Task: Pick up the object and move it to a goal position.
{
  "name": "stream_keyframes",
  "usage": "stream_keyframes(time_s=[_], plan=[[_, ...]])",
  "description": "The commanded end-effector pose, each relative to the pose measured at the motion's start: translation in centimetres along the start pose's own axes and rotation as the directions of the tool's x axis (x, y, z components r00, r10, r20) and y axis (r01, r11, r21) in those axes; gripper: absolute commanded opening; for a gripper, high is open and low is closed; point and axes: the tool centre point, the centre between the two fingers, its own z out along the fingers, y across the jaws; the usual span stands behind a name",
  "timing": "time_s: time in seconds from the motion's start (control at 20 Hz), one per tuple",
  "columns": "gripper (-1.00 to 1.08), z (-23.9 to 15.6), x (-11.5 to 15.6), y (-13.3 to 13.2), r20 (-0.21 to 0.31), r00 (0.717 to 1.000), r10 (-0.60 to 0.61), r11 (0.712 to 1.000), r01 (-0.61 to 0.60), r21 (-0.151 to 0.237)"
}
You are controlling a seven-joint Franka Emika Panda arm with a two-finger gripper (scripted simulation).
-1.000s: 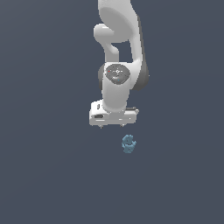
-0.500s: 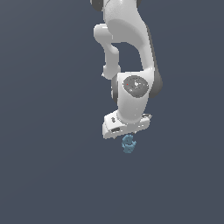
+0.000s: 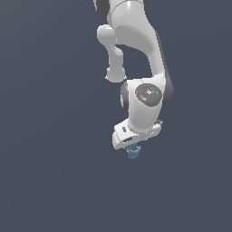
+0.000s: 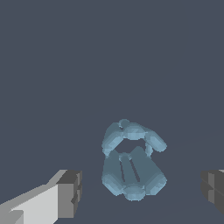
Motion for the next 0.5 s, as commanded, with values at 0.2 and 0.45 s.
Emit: stream_keyframes(time_s=[0.2,0.45], plan=[[1.0,1.1,0.0,0.0,0.0,1.0,0.0,1.0,0.0,0.0],[1.0,3.9,0.0,0.0,-0.001,1.0,-0.002,1.0,0.002,0.0]])
